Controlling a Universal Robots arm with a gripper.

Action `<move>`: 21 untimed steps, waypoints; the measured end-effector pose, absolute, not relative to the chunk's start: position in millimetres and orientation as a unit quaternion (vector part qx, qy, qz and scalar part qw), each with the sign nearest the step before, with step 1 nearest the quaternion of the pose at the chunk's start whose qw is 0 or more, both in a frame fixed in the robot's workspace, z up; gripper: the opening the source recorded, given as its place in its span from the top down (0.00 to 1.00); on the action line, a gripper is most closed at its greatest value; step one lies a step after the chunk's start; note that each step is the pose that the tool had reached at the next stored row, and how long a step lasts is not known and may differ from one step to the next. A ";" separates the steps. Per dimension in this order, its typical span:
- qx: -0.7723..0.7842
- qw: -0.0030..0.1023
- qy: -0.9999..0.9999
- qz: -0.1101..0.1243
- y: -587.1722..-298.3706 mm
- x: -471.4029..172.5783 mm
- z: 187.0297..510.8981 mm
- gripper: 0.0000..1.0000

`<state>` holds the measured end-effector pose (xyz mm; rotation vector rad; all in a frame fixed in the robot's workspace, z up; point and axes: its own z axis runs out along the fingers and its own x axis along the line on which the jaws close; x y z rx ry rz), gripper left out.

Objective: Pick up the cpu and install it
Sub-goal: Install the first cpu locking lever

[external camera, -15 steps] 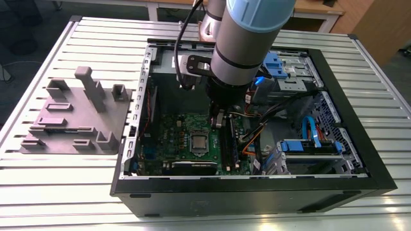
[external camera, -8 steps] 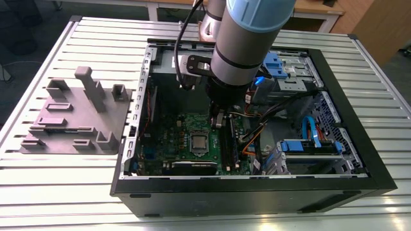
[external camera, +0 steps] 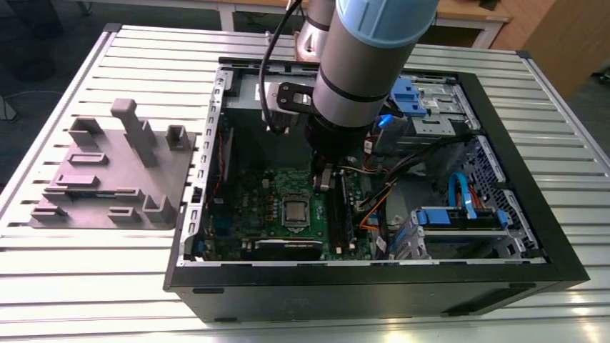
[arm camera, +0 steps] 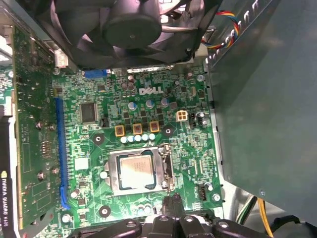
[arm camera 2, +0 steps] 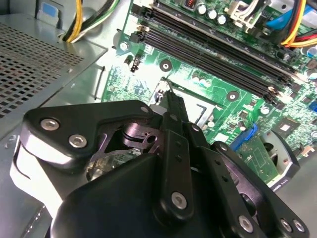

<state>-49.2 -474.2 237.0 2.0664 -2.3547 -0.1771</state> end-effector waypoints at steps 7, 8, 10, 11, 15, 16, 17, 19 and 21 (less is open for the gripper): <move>0.666 0.004 -0.744 -0.054 -478.9 -49.1 236.0 0.90; 0.666 0.004 -0.744 -0.054 -480.1 -49.1 236.0 0.90; 0.667 0.004 -0.743 -0.054 -482.0 -48.9 235.7 0.90; 0.667 0.004 -0.743 -0.054 -482.7 -48.8 235.6 0.90; 0.671 0.004 -0.739 -0.054 -484.5 -48.0 234.5 0.90; 0.672 0.005 -0.739 -0.054 -485.2 -48.0 234.2 0.90; 0.673 0.005 -0.738 -0.054 -486.2 -47.9 233.9 0.90; 0.675 0.005 -0.736 -0.054 -488.1 -47.9 233.1 0.90; 0.677 0.005 -0.734 -0.054 -489.5 -48.0 232.4 0.90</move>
